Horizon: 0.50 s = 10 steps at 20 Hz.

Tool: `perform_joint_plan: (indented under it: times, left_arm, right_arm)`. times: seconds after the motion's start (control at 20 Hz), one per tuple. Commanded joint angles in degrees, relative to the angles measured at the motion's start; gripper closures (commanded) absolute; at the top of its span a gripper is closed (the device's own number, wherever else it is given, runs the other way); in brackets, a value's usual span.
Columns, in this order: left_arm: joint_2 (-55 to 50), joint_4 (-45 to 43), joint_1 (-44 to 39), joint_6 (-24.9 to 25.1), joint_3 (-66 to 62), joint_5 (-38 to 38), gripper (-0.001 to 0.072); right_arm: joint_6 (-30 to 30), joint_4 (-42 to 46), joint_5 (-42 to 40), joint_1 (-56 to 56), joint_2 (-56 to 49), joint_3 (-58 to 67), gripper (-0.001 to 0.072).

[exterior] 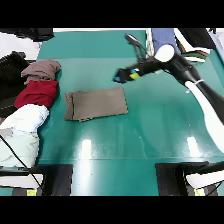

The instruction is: Fold the shirts.

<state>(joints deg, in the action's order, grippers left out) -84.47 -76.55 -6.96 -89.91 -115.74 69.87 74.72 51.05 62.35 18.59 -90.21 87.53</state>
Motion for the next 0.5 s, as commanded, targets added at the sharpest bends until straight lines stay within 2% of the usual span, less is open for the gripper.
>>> perform_joint_plan:
  times: [0.0, 0.2, 0.4, 0.45]
  left_arm:
    - [-0.42, 0.68, -1.95, 0.42, 0.07, -0.42, 0.0677]
    - [-0.42, 1.09, -3.06, 0.42, 2.08, -1.99, 0.0677]
    - [-0.66, 2.23, -3.52, 0.39, 2.56, -1.88, 0.0677]
    - [-0.66, 2.43, -3.54, 0.39, 2.56, -1.88, 0.0677]
  right_arm:
    - [2.21, 0.13, 0.42, -9.64, 2.16, -14.53, 0.0128]
    - [0.02, -10.32, -2.62, -11.13, -2.86, -20.98, 0.0138]
    - [-1.27, -17.18, -5.01, -4.79, -10.91, -14.86, 0.0139]
    - [-1.27, -18.32, -5.29, -2.8, -13.09, -12.22, 0.0166]
